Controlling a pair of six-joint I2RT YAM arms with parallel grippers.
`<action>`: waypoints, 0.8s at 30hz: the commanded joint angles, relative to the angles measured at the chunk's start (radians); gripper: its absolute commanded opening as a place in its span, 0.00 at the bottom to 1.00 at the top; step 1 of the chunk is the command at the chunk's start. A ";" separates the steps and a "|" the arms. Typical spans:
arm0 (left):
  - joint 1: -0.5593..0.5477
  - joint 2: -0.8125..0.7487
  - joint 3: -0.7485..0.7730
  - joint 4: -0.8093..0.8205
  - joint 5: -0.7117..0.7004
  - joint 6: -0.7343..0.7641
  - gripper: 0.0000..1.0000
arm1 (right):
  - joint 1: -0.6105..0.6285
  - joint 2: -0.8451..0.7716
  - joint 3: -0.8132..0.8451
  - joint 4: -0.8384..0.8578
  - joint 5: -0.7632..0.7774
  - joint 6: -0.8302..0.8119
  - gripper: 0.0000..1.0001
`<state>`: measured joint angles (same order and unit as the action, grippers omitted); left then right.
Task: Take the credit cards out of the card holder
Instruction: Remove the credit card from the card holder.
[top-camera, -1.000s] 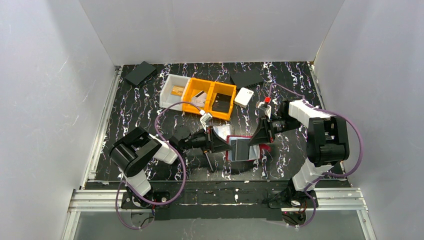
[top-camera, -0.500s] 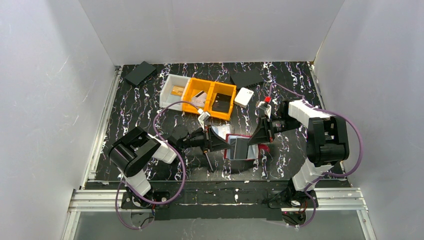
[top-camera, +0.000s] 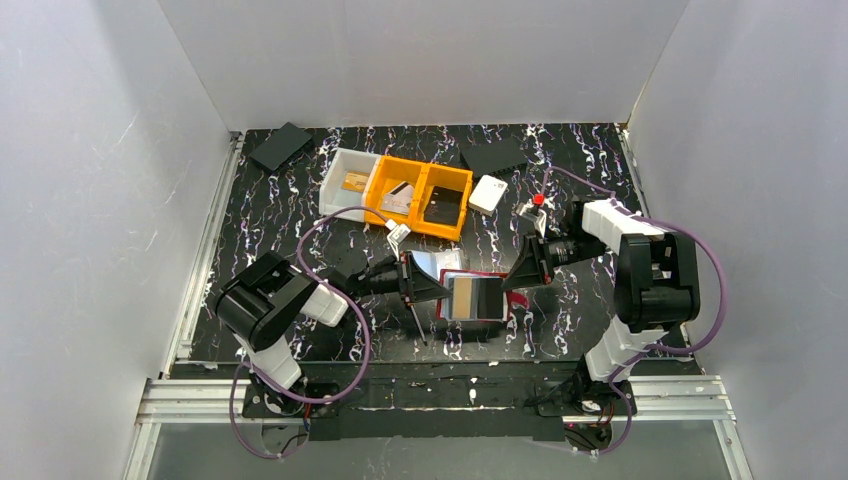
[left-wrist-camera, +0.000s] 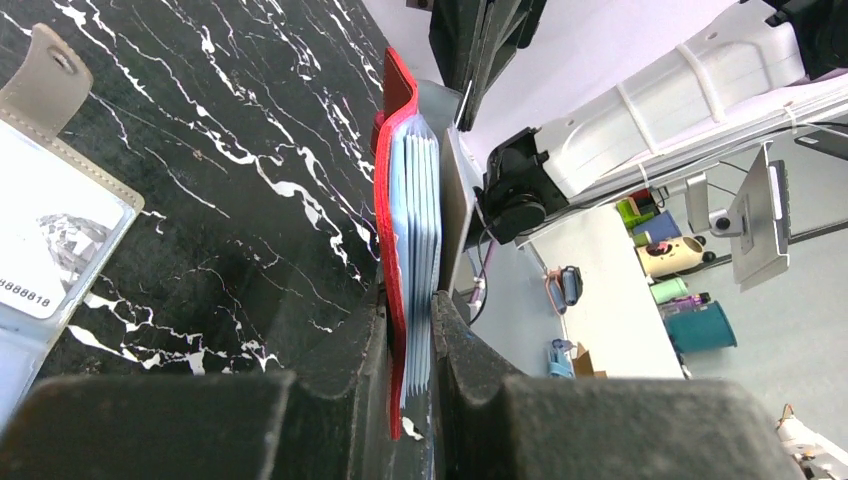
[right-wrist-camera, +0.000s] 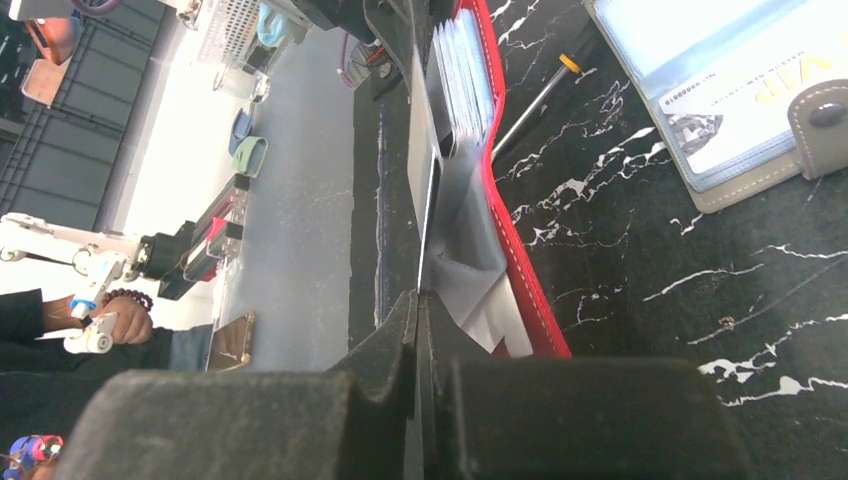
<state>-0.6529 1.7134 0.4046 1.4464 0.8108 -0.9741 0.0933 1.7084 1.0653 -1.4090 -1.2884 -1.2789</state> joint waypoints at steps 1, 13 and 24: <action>0.010 -0.007 0.004 0.020 0.049 -0.006 0.00 | -0.010 0.005 0.033 -0.013 0.010 0.000 0.07; 0.031 0.051 -0.030 0.020 0.008 -0.027 0.00 | -0.049 0.025 0.030 0.056 0.050 0.083 0.01; 0.021 0.206 -0.017 0.009 -0.084 -0.047 0.00 | -0.078 0.033 0.027 0.050 0.054 0.072 0.01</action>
<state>-0.6182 1.8732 0.3717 1.4357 0.7856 -1.0092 0.0261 1.7386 1.0660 -1.3525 -1.2201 -1.2026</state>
